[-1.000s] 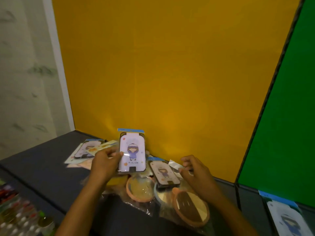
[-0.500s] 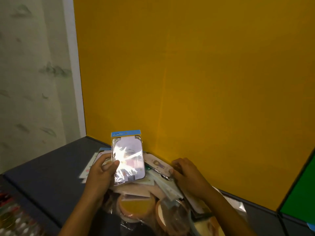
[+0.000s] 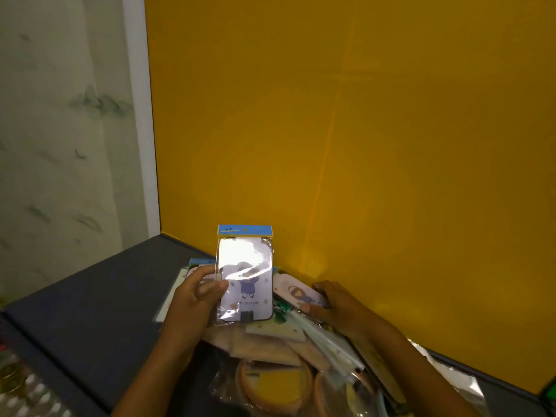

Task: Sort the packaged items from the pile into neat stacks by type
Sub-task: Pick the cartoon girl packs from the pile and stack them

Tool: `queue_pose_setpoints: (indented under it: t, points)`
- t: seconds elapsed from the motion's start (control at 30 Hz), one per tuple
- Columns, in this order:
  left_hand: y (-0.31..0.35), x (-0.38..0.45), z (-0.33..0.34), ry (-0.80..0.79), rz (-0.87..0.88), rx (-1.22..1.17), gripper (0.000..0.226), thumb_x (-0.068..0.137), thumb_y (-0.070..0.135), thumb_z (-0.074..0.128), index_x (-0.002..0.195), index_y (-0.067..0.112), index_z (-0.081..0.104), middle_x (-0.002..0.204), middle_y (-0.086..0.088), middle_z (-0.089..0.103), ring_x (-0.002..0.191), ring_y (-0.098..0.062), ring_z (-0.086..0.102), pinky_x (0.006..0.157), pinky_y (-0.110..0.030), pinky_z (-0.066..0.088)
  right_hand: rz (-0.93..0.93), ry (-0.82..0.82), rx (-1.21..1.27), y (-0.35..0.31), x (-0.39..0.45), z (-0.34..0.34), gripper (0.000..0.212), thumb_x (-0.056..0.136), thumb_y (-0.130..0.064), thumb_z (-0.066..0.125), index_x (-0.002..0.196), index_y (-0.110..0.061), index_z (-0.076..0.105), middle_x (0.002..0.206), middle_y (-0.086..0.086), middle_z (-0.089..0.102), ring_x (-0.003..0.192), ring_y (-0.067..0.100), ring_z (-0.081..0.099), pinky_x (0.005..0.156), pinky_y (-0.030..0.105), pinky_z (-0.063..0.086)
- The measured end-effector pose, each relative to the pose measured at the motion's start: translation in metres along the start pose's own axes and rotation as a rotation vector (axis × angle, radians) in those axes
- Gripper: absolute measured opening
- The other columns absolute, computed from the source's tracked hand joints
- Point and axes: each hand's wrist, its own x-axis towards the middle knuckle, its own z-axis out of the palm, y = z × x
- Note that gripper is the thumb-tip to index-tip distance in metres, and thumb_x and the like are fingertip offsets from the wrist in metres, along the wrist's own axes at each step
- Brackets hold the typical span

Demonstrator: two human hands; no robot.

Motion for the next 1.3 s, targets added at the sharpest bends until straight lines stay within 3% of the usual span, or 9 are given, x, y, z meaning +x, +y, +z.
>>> queue_pose_setpoints:
  t: [0.1, 0.27, 0.4, 0.57, 0.67, 0.73, 0.9, 1.17, 1.3]
  points:
    - [-0.004, 0.005, -0.003, -0.002, 0.002, 0.015, 0.017, 0.093, 0.015, 0.056, 0.105, 0.025, 0.062, 0.106, 0.003, 0.065, 0.081, -0.007, 0.070, 0.059, -0.023, 0.058, -0.004, 0.009, -0.025, -0.004, 0.004, -0.002, 0.063, 0.075, -0.063, 0.067, 0.114, -0.014, 0.059, 0.114, 0.002, 0.061, 0.097, 0.019, 0.061, 0.070, 0.032, 0.054]
    - [-0.007, 0.013, -0.006, -0.014, 0.000, 0.072, 0.022, 0.094, 0.020, 0.054, 0.115, 0.022, 0.058, 0.113, 0.001, 0.062, 0.095, -0.016, 0.064, 0.065, -0.025, 0.058, -0.023, 0.036, -0.037, -0.009, 0.008, -0.010, 0.069, 0.055, -0.074, 0.072, 0.094, -0.017, 0.066, 0.098, 0.003, 0.069, 0.089, 0.020, 0.064, 0.076, 0.046, 0.056]
    - [-0.006, 0.015, -0.006, -0.018, 0.002, 0.081, 0.020, 0.094, 0.020, 0.054, 0.113, 0.023, 0.057, 0.111, -0.001, 0.061, 0.098, -0.018, 0.062, 0.068, -0.028, 0.057, -0.012, 0.080, -0.014, -0.018, 0.002, -0.026, 0.036, 0.073, -0.039, 0.080, 0.090, -0.010, 0.067, 0.089, 0.008, 0.069, 0.081, 0.024, 0.065, 0.071, 0.046, 0.053]
    - [-0.003, 0.011, -0.002, -0.017, -0.005, 0.069, 0.025, 0.093, 0.019, 0.055, 0.118, 0.017, 0.059, 0.112, -0.005, 0.062, 0.099, -0.023, 0.064, 0.076, -0.038, 0.058, 0.063, 0.092, 0.123, -0.018, -0.018, -0.042, 0.002, 0.087, -0.012, 0.067, 0.089, -0.012, 0.068, 0.088, 0.004, 0.067, 0.083, 0.020, 0.065, 0.072, 0.035, 0.054]
    - [0.000, 0.003, 0.005, -0.025, -0.012, 0.006, 0.020, 0.091, 0.018, 0.059, 0.110, 0.023, 0.063, 0.105, -0.003, 0.070, 0.091, -0.023, 0.070, 0.076, -0.042, 0.058, 0.114, 0.075, 0.245, -0.014, -0.039, -0.053, 0.006, 0.087, -0.008, 0.066, 0.090, -0.013, 0.067, 0.083, 0.000, 0.063, 0.075, 0.013, 0.061, 0.061, 0.023, 0.050]
    - [0.003, -0.005, 0.013, -0.037, -0.011, 0.004, 0.020, 0.090, 0.020, 0.061, 0.109, 0.026, 0.062, 0.104, -0.001, 0.071, 0.088, -0.022, 0.070, 0.076, -0.041, 0.059, 0.125, 0.083, 0.349, -0.010, -0.057, -0.060, 0.006, 0.087, -0.007, 0.065, 0.092, -0.010, 0.066, 0.081, 0.002, 0.062, 0.070, 0.014, 0.060, 0.054, 0.022, 0.047]
    - [0.019, -0.034, 0.043, -0.066, 0.010, -0.032, 0.021, 0.089, 0.018, 0.063, 0.109, 0.023, 0.063, 0.095, 0.001, 0.073, 0.079, -0.017, 0.072, 0.066, -0.034, 0.060, 0.078, 0.202, 0.530, 0.015, -0.109, -0.080, 0.005, 0.086, -0.005, 0.067, 0.089, -0.008, 0.065, 0.077, 0.004, 0.062, 0.072, 0.021, 0.065, 0.065, 0.036, 0.053]
    - [0.041, -0.098, 0.124, -0.153, -0.020, -0.119, 0.015, 0.088, 0.012, 0.063, 0.099, 0.022, 0.064, 0.092, -0.002, 0.076, 0.075, -0.019, 0.073, 0.052, -0.031, 0.056, 0.101, 0.439, 0.670, 0.066, -0.217, -0.118, 0.011, 0.087, -0.010, 0.067, 0.097, -0.009, 0.063, 0.086, 0.009, 0.071, 0.073, 0.015, 0.072, 0.060, 0.024, 0.055]
    - [0.045, -0.130, 0.170, -0.219, -0.053, -0.140, 0.020, 0.087, 0.011, 0.064, 0.107, 0.014, 0.065, 0.095, -0.012, 0.075, 0.079, -0.028, 0.073, 0.061, -0.041, 0.060, 0.110, 0.535, 0.727, 0.106, -0.271, -0.135, 0.014, 0.085, -0.008, 0.069, 0.098, -0.008, 0.064, 0.087, 0.011, 0.073, 0.083, 0.028, 0.071, 0.070, 0.036, 0.056]
